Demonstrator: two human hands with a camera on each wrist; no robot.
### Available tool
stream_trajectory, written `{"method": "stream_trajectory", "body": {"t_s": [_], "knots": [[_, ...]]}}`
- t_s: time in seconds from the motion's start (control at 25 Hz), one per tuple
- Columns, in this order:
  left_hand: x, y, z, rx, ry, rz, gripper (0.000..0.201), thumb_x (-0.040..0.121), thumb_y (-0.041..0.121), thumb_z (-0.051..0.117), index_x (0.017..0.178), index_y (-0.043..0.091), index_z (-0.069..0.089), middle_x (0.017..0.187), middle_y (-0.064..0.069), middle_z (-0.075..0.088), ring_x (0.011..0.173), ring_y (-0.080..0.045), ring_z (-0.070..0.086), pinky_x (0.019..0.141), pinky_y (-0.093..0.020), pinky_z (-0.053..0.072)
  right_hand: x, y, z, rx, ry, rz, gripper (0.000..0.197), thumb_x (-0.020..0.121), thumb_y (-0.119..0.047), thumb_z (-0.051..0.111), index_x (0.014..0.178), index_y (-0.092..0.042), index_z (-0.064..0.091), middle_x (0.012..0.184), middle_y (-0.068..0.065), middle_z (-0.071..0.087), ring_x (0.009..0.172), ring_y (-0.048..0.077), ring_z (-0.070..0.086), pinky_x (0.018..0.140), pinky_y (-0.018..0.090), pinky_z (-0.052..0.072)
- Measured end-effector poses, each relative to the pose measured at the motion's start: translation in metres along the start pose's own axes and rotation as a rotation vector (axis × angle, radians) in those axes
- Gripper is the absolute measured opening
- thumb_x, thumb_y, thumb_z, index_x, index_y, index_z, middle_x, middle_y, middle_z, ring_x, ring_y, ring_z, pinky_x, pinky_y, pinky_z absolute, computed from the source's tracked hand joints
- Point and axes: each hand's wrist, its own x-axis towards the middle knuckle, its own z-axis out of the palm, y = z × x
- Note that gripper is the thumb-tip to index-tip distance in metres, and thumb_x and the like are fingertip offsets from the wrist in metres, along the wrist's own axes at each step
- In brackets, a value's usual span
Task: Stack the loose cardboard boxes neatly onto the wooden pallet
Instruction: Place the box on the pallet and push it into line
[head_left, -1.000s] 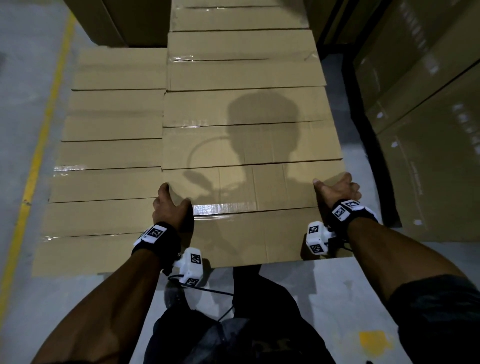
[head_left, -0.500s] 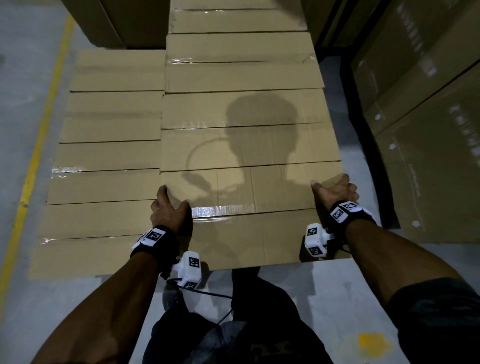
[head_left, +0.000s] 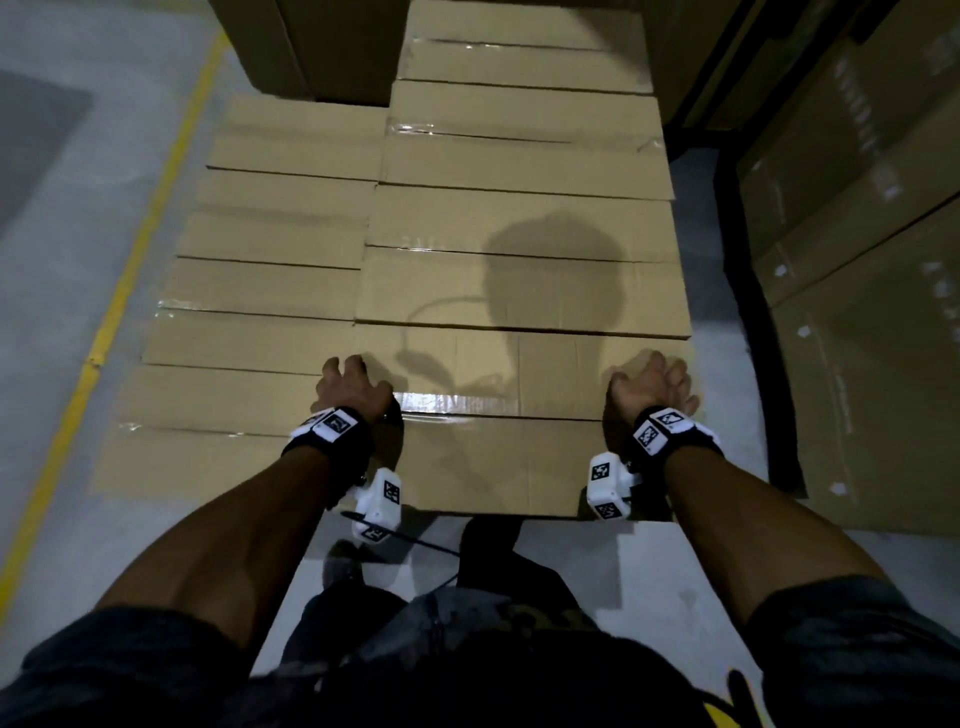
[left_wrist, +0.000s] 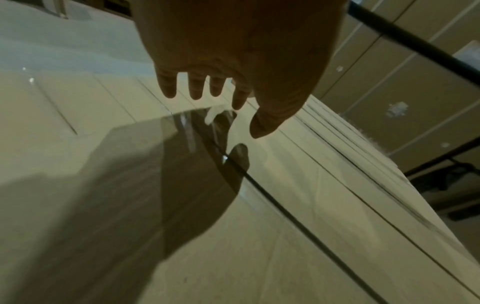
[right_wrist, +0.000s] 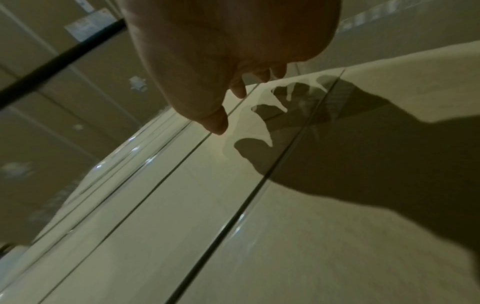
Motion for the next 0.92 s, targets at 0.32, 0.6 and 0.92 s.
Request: {"method": "stream_trajectory", "body": {"t_s": [0.32,0.6,0.92], "knots": [[-0.05,-0.022,-0.039,0.359,0.142,0.225,0.049,0.095,0.04,0.047,0.136,0.013,0.05,0.138,-0.013,0.052,0.131,-0.032,0.042,0.104,-0.044,0.037,-0.083,-0.079,0.019,-0.091,-0.075,-0.566,0.052,0.097,-0.04,0.051,0.143,-0.016,0.05,0.149,0.012,0.047,0.139,0.032,0.038,0.115,0.041,0.027],[-0.088,-0.104,-0.054,0.426,0.293,0.192,0.046,0.097,0.039,0.044,0.136,0.014,0.05,0.138,-0.008,0.053,0.134,-0.03,0.039,0.109,-0.044,0.031,-0.181,-0.163,0.057,-0.33,-0.106,-1.073,0.051,0.096,-0.044,0.051,0.139,-0.018,0.054,0.141,0.008,0.055,0.133,0.028,0.044,0.111,0.043,0.029],[-0.119,-0.273,-0.102,0.265,0.427,0.087,0.04,0.089,0.031,0.053,0.121,0.008,0.062,0.125,-0.014,0.062,0.125,-0.036,0.049,0.104,-0.048,0.036,-0.329,-0.265,0.124,-0.351,-0.127,-1.329,0.051,0.096,-0.044,0.052,0.14,-0.018,0.051,0.144,0.006,0.053,0.136,0.025,0.041,0.113,0.042,0.027]]}}
